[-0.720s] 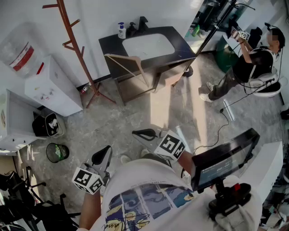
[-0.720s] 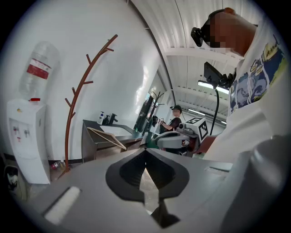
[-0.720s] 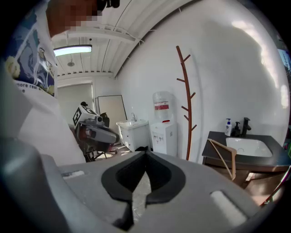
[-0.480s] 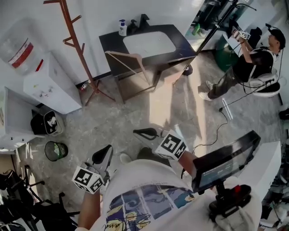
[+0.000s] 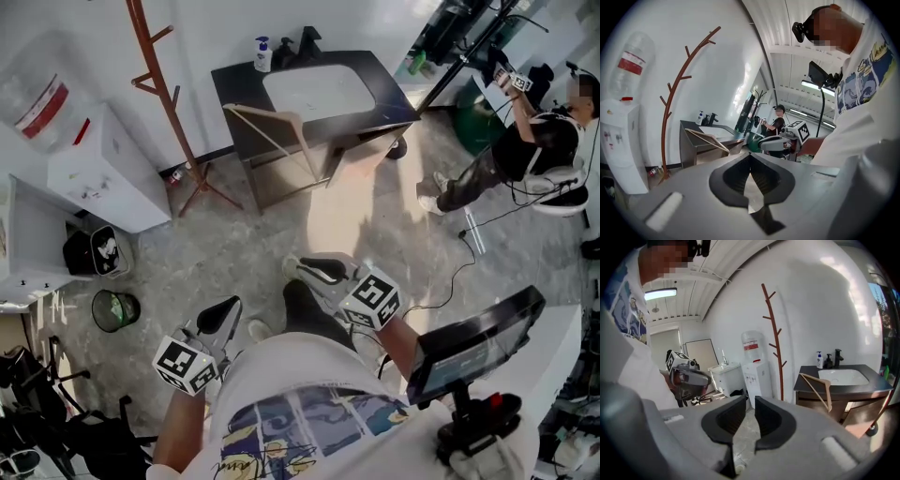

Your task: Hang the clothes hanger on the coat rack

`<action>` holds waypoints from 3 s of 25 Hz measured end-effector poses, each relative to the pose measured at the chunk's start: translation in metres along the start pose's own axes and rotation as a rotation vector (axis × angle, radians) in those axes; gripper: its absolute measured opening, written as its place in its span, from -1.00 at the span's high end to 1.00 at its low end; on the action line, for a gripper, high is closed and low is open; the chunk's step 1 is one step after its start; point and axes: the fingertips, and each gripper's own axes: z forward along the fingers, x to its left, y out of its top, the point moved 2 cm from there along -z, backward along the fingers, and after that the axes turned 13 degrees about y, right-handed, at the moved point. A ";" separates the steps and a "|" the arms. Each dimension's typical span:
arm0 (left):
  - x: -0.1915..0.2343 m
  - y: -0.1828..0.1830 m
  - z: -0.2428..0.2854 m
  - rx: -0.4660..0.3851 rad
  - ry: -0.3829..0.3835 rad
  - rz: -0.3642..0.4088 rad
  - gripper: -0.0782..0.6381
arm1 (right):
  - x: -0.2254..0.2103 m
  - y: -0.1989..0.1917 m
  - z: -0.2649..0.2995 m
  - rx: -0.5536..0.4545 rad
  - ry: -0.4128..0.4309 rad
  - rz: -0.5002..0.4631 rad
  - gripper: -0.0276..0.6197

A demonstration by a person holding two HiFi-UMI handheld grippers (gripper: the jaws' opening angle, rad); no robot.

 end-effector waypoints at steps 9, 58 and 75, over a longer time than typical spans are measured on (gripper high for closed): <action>0.027 0.062 0.077 -0.020 0.071 0.043 0.71 | -0.187 -0.010 -0.017 -0.012 -0.100 0.191 0.46; 0.095 0.147 0.173 -0.079 0.177 0.010 0.70 | -0.356 0.016 0.052 -0.354 0.396 0.814 0.77; 0.118 0.141 0.130 -0.172 0.214 -0.027 0.71 | -0.246 0.159 0.059 -0.125 0.719 0.470 0.77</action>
